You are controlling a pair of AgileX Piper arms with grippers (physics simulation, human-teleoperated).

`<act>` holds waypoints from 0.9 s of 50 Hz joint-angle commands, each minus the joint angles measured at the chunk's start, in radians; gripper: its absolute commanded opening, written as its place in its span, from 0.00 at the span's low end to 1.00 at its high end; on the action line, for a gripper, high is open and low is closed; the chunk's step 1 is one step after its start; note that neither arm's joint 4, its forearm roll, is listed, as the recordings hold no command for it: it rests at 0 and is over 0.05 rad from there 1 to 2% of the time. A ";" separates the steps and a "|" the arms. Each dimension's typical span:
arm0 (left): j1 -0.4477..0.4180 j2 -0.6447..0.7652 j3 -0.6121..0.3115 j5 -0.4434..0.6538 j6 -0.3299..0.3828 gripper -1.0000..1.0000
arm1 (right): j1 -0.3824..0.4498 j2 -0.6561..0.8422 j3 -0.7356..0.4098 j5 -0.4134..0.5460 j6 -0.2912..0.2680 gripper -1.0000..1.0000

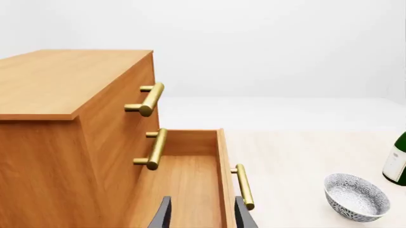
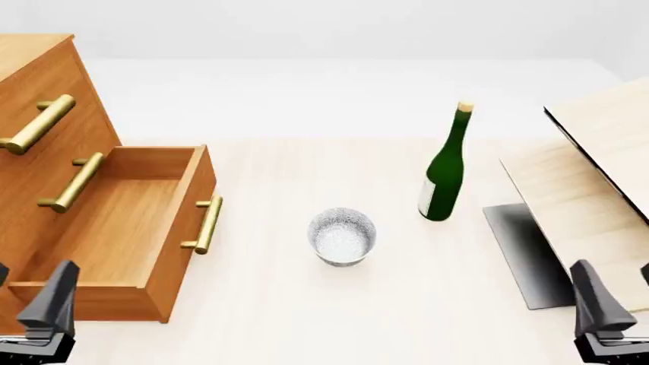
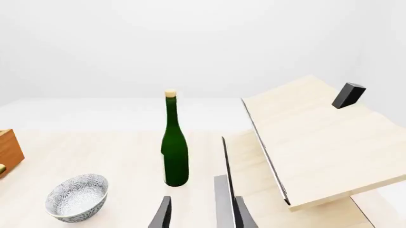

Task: Put the bowl in the bottom drawer of the cabinet and close it.

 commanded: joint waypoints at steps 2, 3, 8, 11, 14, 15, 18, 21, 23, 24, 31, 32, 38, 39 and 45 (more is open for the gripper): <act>-0.005 0.016 -0.001 0.000 -0.001 1.00 | 0.001 0.004 -0.003 -0.001 0.001 1.00; -0.005 0.021 -0.001 -0.001 -0.001 1.00 | 0.001 0.004 -0.003 -0.001 0.001 1.00; -0.008 0.032 -0.002 -0.005 0.005 1.00 | 0.001 0.004 -0.003 -0.001 0.001 1.00; -0.005 0.046 -0.003 -0.009 0.004 1.00 | 0.001 0.004 -0.003 -0.001 0.001 1.00; -0.007 0.063 -0.008 -0.014 -0.001 1.00 | 0.001 0.004 -0.003 -0.001 0.001 1.00; -0.011 0.069 -0.010 -0.015 0.001 1.00 | 0.001 0.004 -0.003 -0.001 0.001 1.00; -0.017 0.108 -0.021 -0.026 -0.020 1.00 | 0.001 0.004 -0.003 -0.001 0.001 1.00; -0.032 0.099 -0.038 -0.002 -0.012 1.00 | 0.002 0.004 -0.003 -0.001 0.001 1.00; -0.041 0.104 -0.046 0.005 -0.013 1.00 | 0.002 0.004 -0.003 -0.001 0.001 1.00; -0.046 0.109 -0.049 0.006 -0.011 1.00 | 0.002 0.004 -0.003 -0.001 0.001 1.00; -0.071 0.155 -0.086 0.015 0.000 1.00 | 0.002 0.004 -0.003 -0.001 0.001 1.00; -0.079 0.163 -0.091 0.017 0.001 1.00 | 0.002 0.004 -0.003 -0.001 0.001 1.00; -0.110 0.228 -0.137 0.023 -0.023 1.00 | 0.002 0.005 -0.003 -0.001 0.001 1.00; -0.112 0.236 -0.143 0.023 -0.025 1.00 | 0.002 0.005 -0.003 -0.001 0.001 1.00; -0.140 0.283 -0.180 0.015 -0.011 1.00 | 0.002 0.005 -0.003 -0.001 0.002 1.00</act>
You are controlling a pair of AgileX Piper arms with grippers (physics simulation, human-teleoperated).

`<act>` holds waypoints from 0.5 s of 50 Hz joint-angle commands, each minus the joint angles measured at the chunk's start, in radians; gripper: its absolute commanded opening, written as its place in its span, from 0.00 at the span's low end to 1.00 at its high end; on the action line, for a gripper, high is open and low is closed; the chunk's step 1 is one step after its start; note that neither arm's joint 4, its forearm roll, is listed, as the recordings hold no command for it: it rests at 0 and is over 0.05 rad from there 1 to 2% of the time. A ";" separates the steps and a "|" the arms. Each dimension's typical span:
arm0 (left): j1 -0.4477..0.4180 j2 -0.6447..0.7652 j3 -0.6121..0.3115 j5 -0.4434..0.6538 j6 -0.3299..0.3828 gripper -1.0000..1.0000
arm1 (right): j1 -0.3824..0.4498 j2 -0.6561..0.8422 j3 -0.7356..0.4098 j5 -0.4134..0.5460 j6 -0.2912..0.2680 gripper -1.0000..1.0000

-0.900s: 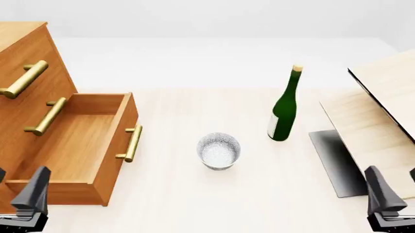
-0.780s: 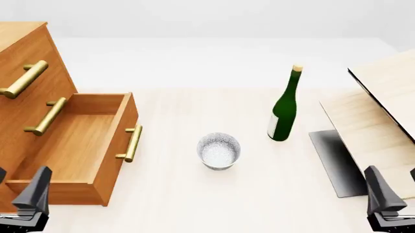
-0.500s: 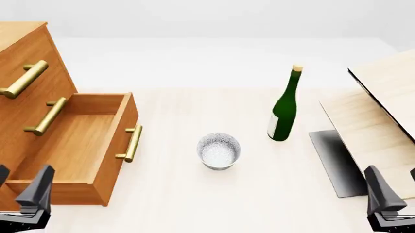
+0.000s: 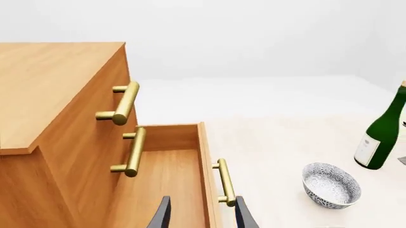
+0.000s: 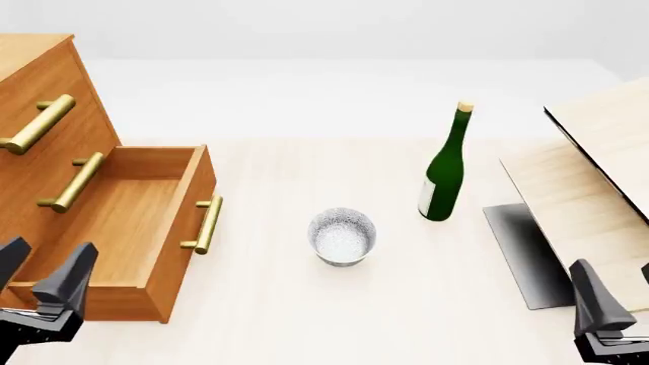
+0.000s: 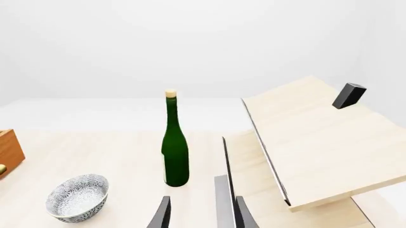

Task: Put the bowl in the bottom drawer of the cabinet and close it.

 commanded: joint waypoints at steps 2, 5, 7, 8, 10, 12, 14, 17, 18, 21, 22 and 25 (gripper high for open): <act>-0.051 0.097 -0.070 -0.005 0.003 1.00 | 0.000 0.000 0.000 0.000 0.000 1.00; -0.064 0.137 -0.095 -0.004 -0.007 1.00 | 0.000 0.001 0.000 0.000 0.000 1.00; -0.068 0.153 -0.107 0.000 -0.005 1.00 | 0.000 0.000 0.000 0.000 0.000 1.00; -0.071 0.157 -0.113 0.004 -0.005 1.00 | 0.000 0.000 0.000 0.000 0.000 1.00; -0.074 0.172 -0.124 0.008 -0.007 1.00 | 0.000 0.000 0.000 0.000 0.000 1.00; -0.077 0.187 -0.136 0.014 -0.016 1.00 | 0.000 0.001 0.000 0.000 0.000 1.00; -0.085 0.191 -0.145 0.024 -0.023 1.00 | 0.000 0.000 0.000 0.000 0.000 1.00; -0.106 0.194 -0.158 0.047 -0.034 1.00 | 0.000 0.000 0.000 0.000 0.000 1.00; -0.109 0.198 -0.163 0.054 -0.039 1.00 | 0.000 0.000 0.000 0.000 0.000 1.00; -0.113 0.210 -0.174 0.067 -0.047 1.00 | 0.000 0.000 0.000 0.000 0.000 1.00; -0.114 0.217 -0.178 0.071 -0.052 1.00 | 0.000 0.000 0.000 0.000 0.000 1.00; -0.115 0.235 -0.195 0.086 -0.070 1.00 | 0.000 0.000 0.000 0.000 0.000 1.00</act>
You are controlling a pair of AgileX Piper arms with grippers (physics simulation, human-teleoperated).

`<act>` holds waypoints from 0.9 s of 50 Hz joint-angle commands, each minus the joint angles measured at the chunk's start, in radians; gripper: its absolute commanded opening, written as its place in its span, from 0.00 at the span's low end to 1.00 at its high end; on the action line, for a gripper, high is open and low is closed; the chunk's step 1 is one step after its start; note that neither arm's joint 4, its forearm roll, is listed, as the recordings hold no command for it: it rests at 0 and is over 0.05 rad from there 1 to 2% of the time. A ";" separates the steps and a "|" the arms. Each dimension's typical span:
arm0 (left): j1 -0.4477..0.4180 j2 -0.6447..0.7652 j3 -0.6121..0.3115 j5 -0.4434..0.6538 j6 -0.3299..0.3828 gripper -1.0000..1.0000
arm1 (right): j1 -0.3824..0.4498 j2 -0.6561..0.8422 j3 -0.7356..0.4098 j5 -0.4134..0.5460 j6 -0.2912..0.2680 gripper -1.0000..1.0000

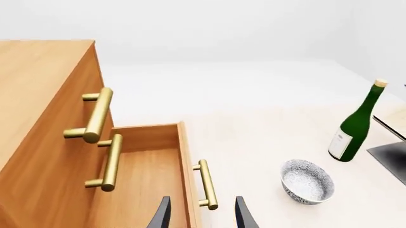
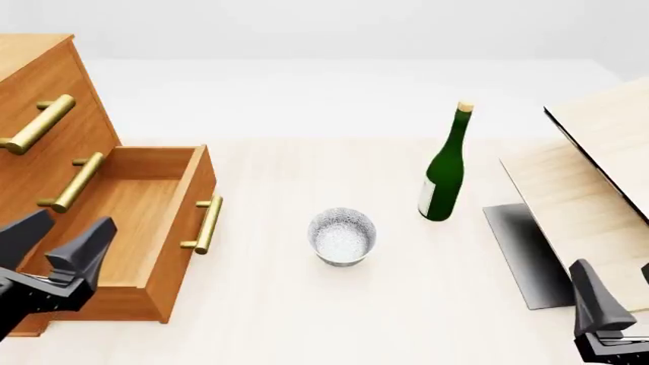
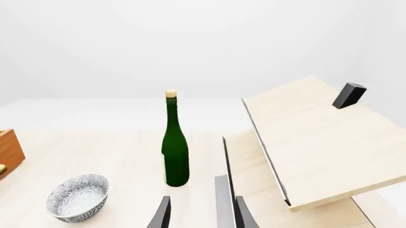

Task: Put the bowl in the bottom drawer of the cabinet and close it.

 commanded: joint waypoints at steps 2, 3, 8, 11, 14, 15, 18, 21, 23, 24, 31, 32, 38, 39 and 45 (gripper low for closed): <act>-0.028 0.060 -0.064 0.057 -0.039 1.00 | 0.000 0.000 0.000 0.000 0.000 1.00; -0.027 0.063 -0.071 0.064 -0.039 1.00 | 0.000 0.000 0.000 0.000 0.000 1.00; -0.029 0.091 -0.095 0.096 -0.057 1.00 | 0.000 0.000 0.000 0.000 0.000 1.00; -0.035 0.090 -0.111 0.119 -0.054 1.00 | 0.000 0.000 0.000 0.000 0.000 1.00; -0.040 0.098 -0.125 0.136 -0.058 1.00 | 0.000 0.000 0.000 0.000 0.000 1.00; -0.040 0.100 -0.130 0.144 -0.056 1.00 | 0.000 0.000 0.000 0.000 0.000 1.00; -0.044 0.104 -0.143 0.166 -0.059 1.00 | 0.000 0.000 0.000 0.000 0.000 1.00; -0.043 0.112 -0.155 0.185 -0.066 1.00 | 0.000 0.000 0.000 0.000 0.000 1.00; -0.040 0.120 -0.163 0.196 -0.069 1.00 | 0.000 0.000 0.000 0.000 0.000 1.00; -0.038 0.124 -0.166 0.200 -0.071 1.00 | 0.000 0.000 0.000 0.000 0.000 1.00; -0.022 0.148 -0.192 0.232 -0.073 1.00 | 0.000 0.000 0.000 0.000 0.000 1.00; -0.022 0.149 -0.195 0.235 -0.073 1.00 | 0.000 0.000 0.000 0.000 0.000 1.00; 0.007 0.155 -0.188 0.252 -0.069 1.00 | 0.000 0.000 0.000 0.000 0.000 1.00; 0.013 0.159 -0.188 0.254 -0.072 1.00 | 0.000 0.000 0.000 0.000 0.000 1.00; 0.013 0.174 -0.197 0.266 -0.088 1.00 | 0.000 0.000 0.000 0.000 0.000 1.00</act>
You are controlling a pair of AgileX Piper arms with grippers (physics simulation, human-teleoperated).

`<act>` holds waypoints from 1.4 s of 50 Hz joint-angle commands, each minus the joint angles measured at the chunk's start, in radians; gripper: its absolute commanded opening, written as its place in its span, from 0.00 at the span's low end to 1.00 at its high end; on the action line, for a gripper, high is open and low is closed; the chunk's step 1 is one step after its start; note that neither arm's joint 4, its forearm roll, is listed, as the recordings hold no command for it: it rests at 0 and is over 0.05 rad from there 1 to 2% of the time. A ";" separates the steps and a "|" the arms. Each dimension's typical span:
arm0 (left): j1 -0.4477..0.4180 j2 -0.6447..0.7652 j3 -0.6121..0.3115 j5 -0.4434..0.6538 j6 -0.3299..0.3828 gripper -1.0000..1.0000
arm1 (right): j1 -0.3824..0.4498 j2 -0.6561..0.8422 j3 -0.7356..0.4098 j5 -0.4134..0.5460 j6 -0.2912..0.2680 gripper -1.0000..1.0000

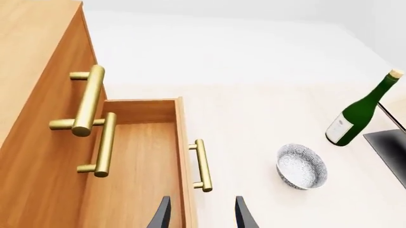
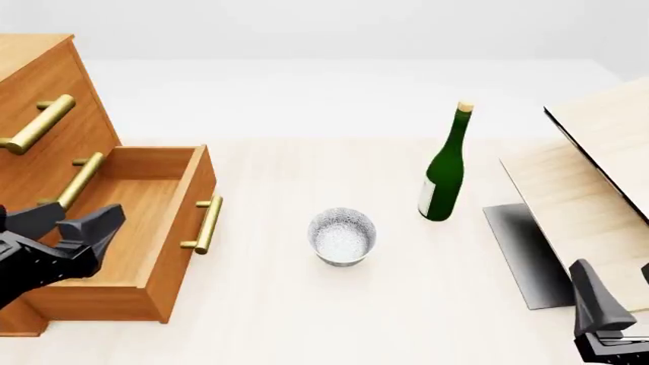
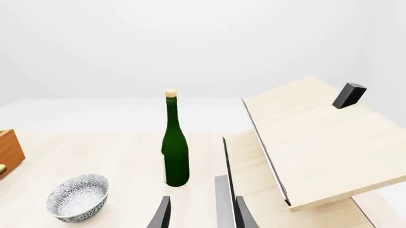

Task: Put the bowl in the bottom drawer of the cabinet and close it.

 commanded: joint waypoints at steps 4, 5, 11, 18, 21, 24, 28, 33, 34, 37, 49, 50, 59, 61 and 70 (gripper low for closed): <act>0.021 0.046 -0.019 0.029 -0.024 1.00 | 0.000 0.000 0.000 0.000 0.000 1.00; 0.021 0.049 -0.020 0.028 -0.025 1.00 | 0.000 0.000 0.000 0.000 0.000 1.00; 0.014 0.089 -0.025 0.026 -0.045 1.00 | 0.000 0.000 0.000 0.000 0.000 1.00; 0.027 0.136 -0.024 0.002 -0.049 1.00 | 0.000 0.000 0.000 0.000 0.000 1.00; 0.029 0.149 -0.022 -0.006 -0.050 1.00 | 0.000 0.000 0.000 0.000 0.000 1.00; 0.032 0.169 -0.021 -0.016 -0.054 1.00 | 0.000 0.000 0.000 0.000 0.000 1.00; 0.031 0.188 -0.024 -0.023 -0.058 1.00 | 0.000 0.000 0.000 0.000 0.000 1.00; 0.037 0.219 -0.023 -0.042 -0.053 1.00 | 0.000 0.000 0.000 0.000 0.000 1.00; 0.036 0.226 -0.023 -0.045 -0.053 1.00 | 0.000 0.000 0.000 0.000 0.000 1.00; 0.030 0.241 -0.026 -0.051 -0.052 1.00 | 0.000 0.000 0.000 0.000 0.000 1.00; 0.030 0.324 -0.020 -0.105 -0.051 1.00 | 0.000 0.000 0.000 0.000 0.000 1.00; 0.027 0.339 -0.020 -0.115 -0.053 1.00 | 0.000 0.000 0.000 0.000 0.000 1.00; 0.016 0.393 -0.006 -0.154 -0.065 1.00 | 0.000 0.000 0.000 0.000 0.000 1.00; 0.014 0.411 -0.002 -0.165 -0.064 1.00 | 0.000 0.000 0.000 0.000 0.000 1.00; -0.001 0.445 0.014 -0.188 -0.069 1.00 | 0.000 0.000 0.000 0.000 0.000 1.00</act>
